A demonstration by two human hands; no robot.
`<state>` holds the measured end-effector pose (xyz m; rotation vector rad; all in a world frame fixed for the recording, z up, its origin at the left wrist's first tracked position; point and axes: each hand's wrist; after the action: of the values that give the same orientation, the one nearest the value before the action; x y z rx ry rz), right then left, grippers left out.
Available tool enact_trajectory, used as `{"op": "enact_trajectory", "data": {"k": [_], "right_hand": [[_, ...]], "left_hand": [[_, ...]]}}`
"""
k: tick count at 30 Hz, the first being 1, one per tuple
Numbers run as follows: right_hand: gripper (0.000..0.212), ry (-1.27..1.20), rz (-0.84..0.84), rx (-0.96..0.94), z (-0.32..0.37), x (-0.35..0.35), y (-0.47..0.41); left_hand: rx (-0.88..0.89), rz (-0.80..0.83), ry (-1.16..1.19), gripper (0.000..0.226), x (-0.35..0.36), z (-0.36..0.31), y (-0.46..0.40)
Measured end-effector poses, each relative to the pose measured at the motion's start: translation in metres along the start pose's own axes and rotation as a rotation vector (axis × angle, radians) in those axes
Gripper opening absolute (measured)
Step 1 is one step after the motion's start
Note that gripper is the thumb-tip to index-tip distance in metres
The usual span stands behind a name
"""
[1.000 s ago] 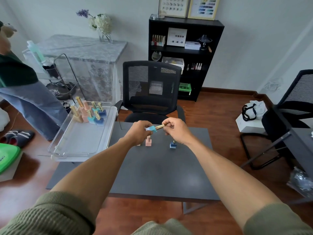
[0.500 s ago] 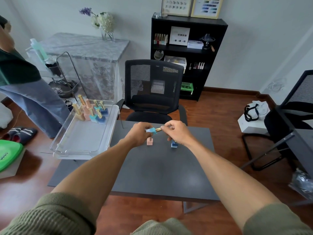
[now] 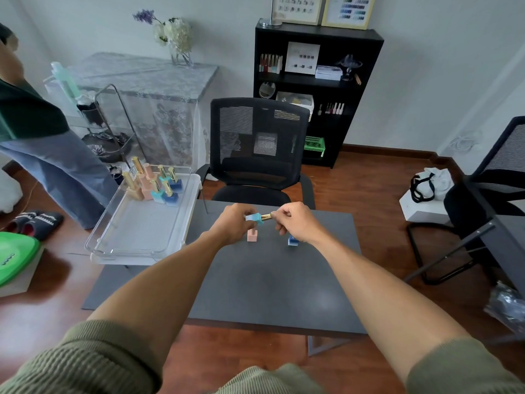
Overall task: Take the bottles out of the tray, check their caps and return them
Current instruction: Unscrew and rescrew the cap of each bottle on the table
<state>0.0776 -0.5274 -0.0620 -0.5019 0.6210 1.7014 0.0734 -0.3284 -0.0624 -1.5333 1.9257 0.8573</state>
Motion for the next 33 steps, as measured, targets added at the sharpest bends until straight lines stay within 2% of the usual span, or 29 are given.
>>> {"op": "enact_trajectory", "data": {"k": [3, 5, 7, 11, 21, 25, 28, 33], "right_hand": [[0.039, 0.014, 0.007, 0.022, -0.0016, 0.0017, -0.0005], [0.037, 0.014, -0.002, 0.027, -0.0021, 0.0028, -0.0015], [0.021, -0.002, -0.007, 0.001, -0.0014, 0.0029, -0.0007], [0.036, 0.018, -0.003, -0.099, 0.0000, 0.0010, 0.0015], [0.007, 0.018, -0.036, -0.102, -0.0029, 0.0068, -0.0030], [0.004, 0.017, -0.030, -0.094, -0.0025, 0.0069, -0.0020], [0.012, 0.005, -0.023, -0.101, -0.0019, 0.0067, -0.0012], [0.006, 0.044, 0.006, -0.105, -0.0020, 0.0064, -0.0003]], "left_hand": [[0.001, -0.006, -0.004, 0.016, 0.0002, 0.0010, 0.0006], [0.004, -0.003, -0.010, 0.017, -0.0003, 0.0011, 0.0007], [0.004, 0.002, -0.002, 0.017, -0.0007, 0.0018, -0.0003], [-0.002, 0.006, 0.011, 0.016, -0.0003, 0.0026, -0.0012], [0.008, -0.007, 0.020, 0.018, 0.0018, 0.0028, 0.0024], [0.011, 0.002, 0.020, 0.017, 0.0025, 0.0044, 0.0025], [0.008, 0.006, 0.016, 0.018, 0.0026, 0.0043, 0.0023], [0.040, -0.010, -0.013, 0.015, 0.0042, 0.0062, 0.0044]]}}
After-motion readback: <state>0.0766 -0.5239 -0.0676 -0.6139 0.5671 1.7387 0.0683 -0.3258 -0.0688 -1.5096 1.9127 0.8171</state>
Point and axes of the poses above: each hand's wrist, its own y-axis away from the middle knuckle, its own x-axis out of the palm, z = x × y, and after that the axes turned 1 degree about -y, right-handed
